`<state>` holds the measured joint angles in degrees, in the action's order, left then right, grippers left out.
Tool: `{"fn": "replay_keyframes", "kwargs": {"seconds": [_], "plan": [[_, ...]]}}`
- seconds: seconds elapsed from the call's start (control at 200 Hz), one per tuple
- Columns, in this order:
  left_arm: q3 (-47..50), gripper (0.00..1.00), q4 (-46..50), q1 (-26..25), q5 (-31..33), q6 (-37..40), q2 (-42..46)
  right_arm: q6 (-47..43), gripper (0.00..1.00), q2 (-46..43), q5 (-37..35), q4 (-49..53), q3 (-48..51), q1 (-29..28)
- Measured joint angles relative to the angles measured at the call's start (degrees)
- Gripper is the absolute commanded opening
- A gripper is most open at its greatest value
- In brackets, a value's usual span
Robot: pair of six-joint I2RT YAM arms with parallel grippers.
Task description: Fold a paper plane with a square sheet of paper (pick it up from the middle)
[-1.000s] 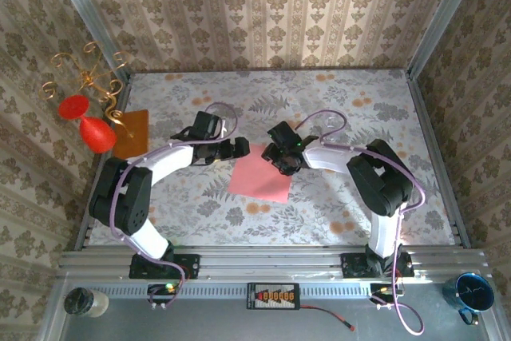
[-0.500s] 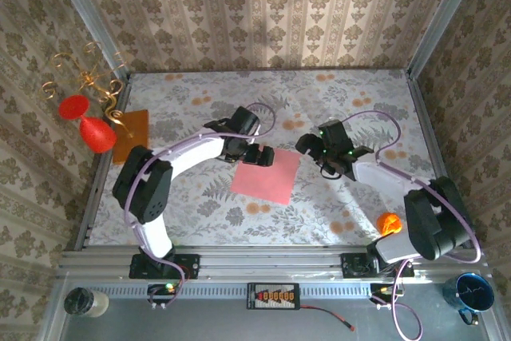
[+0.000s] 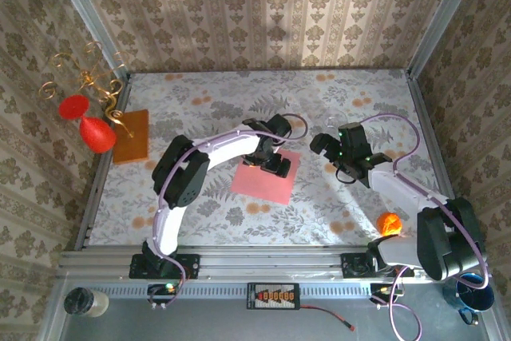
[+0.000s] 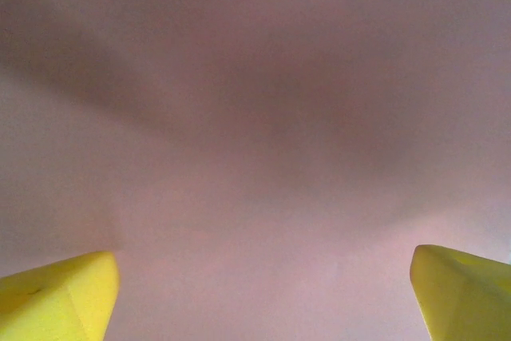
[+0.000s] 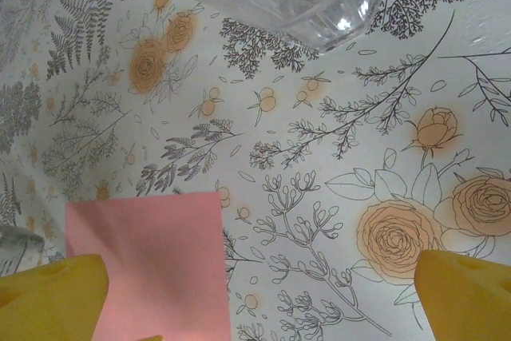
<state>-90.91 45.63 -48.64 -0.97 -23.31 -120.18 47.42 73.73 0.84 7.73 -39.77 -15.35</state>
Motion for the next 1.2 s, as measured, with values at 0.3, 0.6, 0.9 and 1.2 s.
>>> {"fn": "replay_keyframes", "kwargs": {"seconds": [0.3,0.6,0.9,1.2], "plan": [[-3.19,0.91,2.99,-0.81,2.95,-1.07,-3.50,0.02,1.00,0.24,0.04,-0.31,0.09,0.50],[-3.23,0.87,2.99,-0.83,2.73,-2.32,-3.63,0.04,0.99,0.63,0.02,-0.28,0.11,0.94],[-2.91,0.77,2.29,-0.83,2.73,-2.86,-3.63,0.09,0.98,0.63,0.02,-0.28,1.05,1.27],[1.64,0.39,-1.66,0.66,2.25,-3.63,-0.46,0.09,0.98,0.63,0.00,-0.24,1.05,1.51]]}}
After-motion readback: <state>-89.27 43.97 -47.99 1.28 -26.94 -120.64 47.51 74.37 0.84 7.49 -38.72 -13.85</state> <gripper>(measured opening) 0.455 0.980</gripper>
